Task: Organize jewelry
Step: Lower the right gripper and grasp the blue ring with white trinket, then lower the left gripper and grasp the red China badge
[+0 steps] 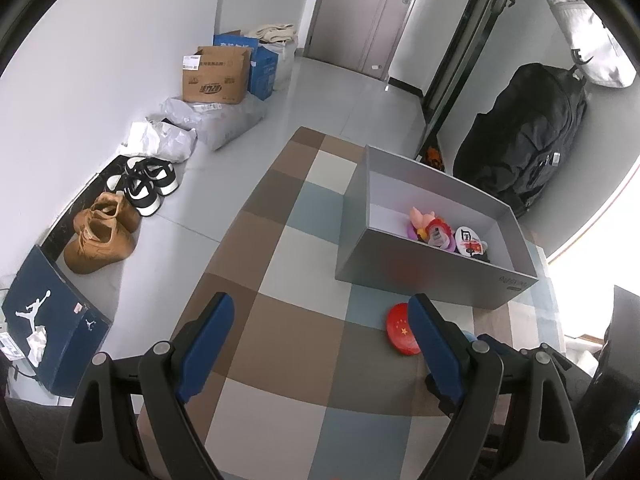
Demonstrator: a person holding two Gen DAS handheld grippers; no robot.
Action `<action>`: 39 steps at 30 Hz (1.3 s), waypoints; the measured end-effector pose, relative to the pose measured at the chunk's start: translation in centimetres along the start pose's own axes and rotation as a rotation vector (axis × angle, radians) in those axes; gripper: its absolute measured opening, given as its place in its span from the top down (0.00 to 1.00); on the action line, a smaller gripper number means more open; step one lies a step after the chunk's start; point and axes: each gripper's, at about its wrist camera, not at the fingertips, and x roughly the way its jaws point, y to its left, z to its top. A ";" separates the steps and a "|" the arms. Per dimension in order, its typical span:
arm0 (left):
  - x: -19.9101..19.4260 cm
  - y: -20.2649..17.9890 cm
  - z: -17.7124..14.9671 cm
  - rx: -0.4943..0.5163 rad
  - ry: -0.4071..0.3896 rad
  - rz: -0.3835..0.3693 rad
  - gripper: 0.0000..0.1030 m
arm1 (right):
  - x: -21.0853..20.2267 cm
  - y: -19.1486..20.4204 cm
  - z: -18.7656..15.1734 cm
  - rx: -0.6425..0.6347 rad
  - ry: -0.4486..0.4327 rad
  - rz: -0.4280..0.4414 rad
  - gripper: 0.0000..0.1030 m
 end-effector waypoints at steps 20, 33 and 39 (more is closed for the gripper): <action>1.5 -2.6 -0.7 0.076 0.093 -0.033 0.17 | -2.3 -4.6 -0.6 0.197 -0.012 0.027 0.42; 2.8 -4.1 -1.5 0.141 0.148 -0.027 0.17 | -4.7 -7.0 -1.6 0.288 -0.043 0.056 0.42; 3.4 -4.6 -1.7 0.152 0.160 -0.020 0.17 | -5.9 -7.6 -1.8 0.307 -0.065 0.061 0.42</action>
